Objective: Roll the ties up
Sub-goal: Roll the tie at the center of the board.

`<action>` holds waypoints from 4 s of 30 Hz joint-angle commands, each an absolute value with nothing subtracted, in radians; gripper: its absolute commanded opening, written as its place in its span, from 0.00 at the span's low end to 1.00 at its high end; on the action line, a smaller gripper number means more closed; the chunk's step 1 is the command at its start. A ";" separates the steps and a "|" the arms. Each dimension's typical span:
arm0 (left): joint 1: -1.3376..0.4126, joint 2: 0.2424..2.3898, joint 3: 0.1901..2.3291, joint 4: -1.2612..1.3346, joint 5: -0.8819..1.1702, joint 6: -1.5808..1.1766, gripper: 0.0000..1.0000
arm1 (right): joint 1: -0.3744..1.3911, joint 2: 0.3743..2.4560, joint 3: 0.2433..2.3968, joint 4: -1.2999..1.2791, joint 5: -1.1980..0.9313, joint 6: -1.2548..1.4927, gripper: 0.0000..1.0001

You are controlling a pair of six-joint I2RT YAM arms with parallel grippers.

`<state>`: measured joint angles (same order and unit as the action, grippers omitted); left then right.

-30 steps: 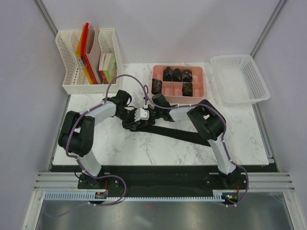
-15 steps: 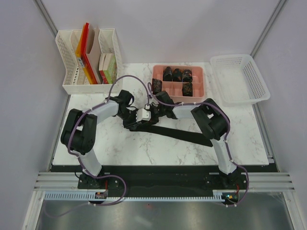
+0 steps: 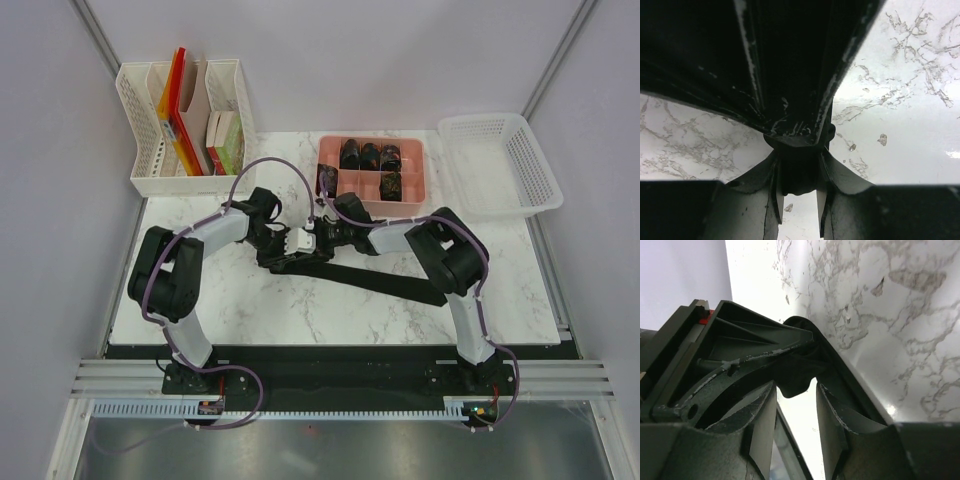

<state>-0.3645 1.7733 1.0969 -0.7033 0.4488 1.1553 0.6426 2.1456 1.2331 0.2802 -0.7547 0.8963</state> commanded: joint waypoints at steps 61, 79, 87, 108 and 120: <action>-0.410 1.793 1.054 -0.704 0.436 1.160 0.31 | 0.650 2.141 1.118 0.367 -0.745 0.916 0.01; -0.406 1.707 0.969 -0.890 0.360 1.181 0.22 | 0.589 2.003 1.170 -0.069 -0.805 0.554 0.35; -0.407 1.738 1.002 -0.891 0.371 1.147 0.23 | 0.643 2.014 1.100 0.333 -0.756 0.873 0.37; -0.405 1.755 1.020 -0.890 0.402 1.112 0.25 | 0.744 2.175 1.063 0.621 -0.657 1.131 0.47; -0.403 1.764 1.042 -0.888 0.414 1.065 0.28 | 0.742 2.154 1.071 0.588 -0.686 1.101 0.06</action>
<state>-0.4053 1.7283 1.0428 -0.8375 0.4191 1.1206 0.7380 2.1612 1.0470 0.5983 -0.6807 1.1320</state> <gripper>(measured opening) 0.300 0.128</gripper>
